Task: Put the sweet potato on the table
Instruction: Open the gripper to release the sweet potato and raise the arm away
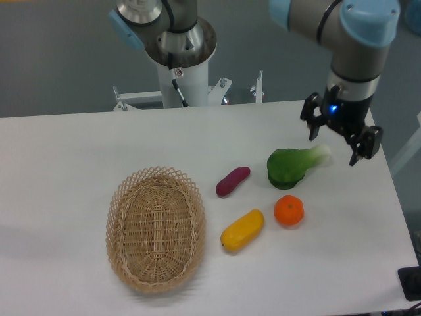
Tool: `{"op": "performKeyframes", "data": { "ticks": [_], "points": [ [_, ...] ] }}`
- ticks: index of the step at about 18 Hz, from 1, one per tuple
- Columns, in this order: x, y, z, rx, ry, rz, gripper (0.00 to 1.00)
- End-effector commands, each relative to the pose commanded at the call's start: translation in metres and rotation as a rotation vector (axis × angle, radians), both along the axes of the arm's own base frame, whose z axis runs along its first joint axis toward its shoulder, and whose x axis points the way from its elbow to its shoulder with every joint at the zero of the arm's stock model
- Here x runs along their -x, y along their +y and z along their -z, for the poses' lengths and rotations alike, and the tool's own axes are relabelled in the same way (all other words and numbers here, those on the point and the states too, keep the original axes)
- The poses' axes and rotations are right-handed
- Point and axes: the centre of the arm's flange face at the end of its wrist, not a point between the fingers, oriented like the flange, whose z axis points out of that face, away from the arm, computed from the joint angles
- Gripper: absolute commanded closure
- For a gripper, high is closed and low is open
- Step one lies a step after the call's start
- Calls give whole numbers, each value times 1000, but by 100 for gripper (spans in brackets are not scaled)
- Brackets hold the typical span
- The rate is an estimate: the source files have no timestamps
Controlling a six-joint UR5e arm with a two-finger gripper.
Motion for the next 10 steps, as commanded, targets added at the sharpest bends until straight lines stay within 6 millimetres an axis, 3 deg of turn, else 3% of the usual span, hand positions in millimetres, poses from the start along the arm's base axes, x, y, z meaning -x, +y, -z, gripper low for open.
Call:
{"op": "performKeyframes", "data": {
  "ticks": [10],
  "points": [
    [3,-5,-3,-5,9,-9,0]
  ]
}}
